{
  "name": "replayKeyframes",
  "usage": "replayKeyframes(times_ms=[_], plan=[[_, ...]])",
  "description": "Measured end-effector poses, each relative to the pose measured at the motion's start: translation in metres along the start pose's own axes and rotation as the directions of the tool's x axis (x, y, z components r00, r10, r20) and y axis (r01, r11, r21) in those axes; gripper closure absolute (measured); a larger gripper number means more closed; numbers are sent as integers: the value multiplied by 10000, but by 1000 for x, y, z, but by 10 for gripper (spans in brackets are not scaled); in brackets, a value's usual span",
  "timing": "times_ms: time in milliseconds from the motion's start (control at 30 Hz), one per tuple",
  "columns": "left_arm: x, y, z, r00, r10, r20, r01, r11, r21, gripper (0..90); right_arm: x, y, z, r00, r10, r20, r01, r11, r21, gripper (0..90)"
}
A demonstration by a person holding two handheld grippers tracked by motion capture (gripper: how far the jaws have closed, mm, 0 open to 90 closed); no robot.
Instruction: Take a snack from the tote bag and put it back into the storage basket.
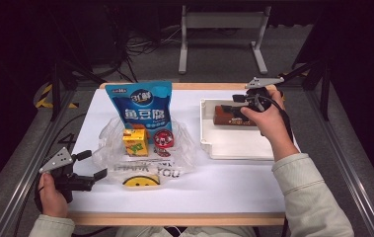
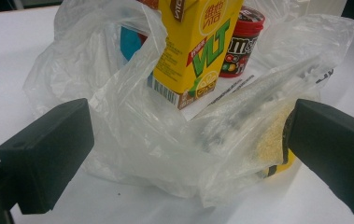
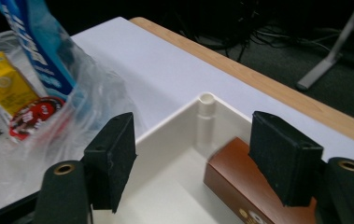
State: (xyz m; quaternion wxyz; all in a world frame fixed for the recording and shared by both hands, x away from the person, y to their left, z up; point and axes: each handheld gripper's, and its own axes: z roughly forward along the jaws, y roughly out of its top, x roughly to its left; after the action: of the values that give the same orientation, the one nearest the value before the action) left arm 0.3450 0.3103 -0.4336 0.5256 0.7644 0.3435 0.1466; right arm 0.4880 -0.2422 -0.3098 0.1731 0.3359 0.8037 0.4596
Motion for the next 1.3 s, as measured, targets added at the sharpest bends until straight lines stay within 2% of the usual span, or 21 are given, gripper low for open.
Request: replayKeyframes(times_ms=[67, 100, 200, 233, 267, 333, 467, 633, 733, 833, 933, 1133, 1300], plan=[[0, 0, 0, 10000, 19, 6, -19, 10000, -11, 13, 9, 11, 2, 9992, -309, -239, 304, 9994, -190, 302], [0, 0, -1, 10000, 23, 4, -23, 10000, -19, 13, 9, 11, 2, 9992, -309, -239, 304, 9994, -190, 302], [0, 0, -2, 10000, -13, -24, 13, 10000, -88, 12, 18, 23, 7, 9953, -550, -792, 535, 9984, -205, 299], [0, 0, -2, 10000, -13, -24, 13, 10000, -88, 12, 18, 23, 7, 9953, -550, -792, 535, 9984, -205, 299], [0, 0, -2, 10000, -10, -13, 9, 10000, -68, 12, 25, 29, 11, 9915, -771, -1048, 744, 9968, -289, 285], [0, 0, -2, 10000, -2, -7, 2, 10000, -55, 13, 27, 32, 12, 9904, -821, -1110, 792, 9964, -302, 276], [0, 0, -2, 10000, 29, 23, -29, 10000, -76, 12, 41, 45, 25, 9837, -1228, -1314, 1203, 9924, -272, 247], [0, 0, -2, 10000, -6, 9, 6, 10000, -79, 12, 49, 54, 33, 9792, -1338, -1526, 1283, 9907, -459, 238], [1, -1, -3, 10000, -27, 41, 28, 10000, -68, 13, 57, 60, 41, 9719, -1566, -1759, 1505, 9875, -475, 237], [1, -1, -3, 10000, -17, 37, 17, 9999, -100, 13, 62, 64, 48, 9680, -1659, -1881, 1592, 9860, -501, 236], [1, -1, -3, 10000, -17, 48, 17, 10000, -87, 13, 65, 66, 52, 9663, -1680, -1949, 1607, 9856, -530, 236], [0, -1, -3, 10000, -14, 63, 15, 10000, -45, 13, 72, 69, 70, 9541, -1953, -2272, 1895, 9807, -473, 232], [1, -1, -3, 10000, -33, 53, 34, 10000, -27, 12, 77, 75, 82, 9454, -1940, -2620, 1835, 9809, -639, 222]])
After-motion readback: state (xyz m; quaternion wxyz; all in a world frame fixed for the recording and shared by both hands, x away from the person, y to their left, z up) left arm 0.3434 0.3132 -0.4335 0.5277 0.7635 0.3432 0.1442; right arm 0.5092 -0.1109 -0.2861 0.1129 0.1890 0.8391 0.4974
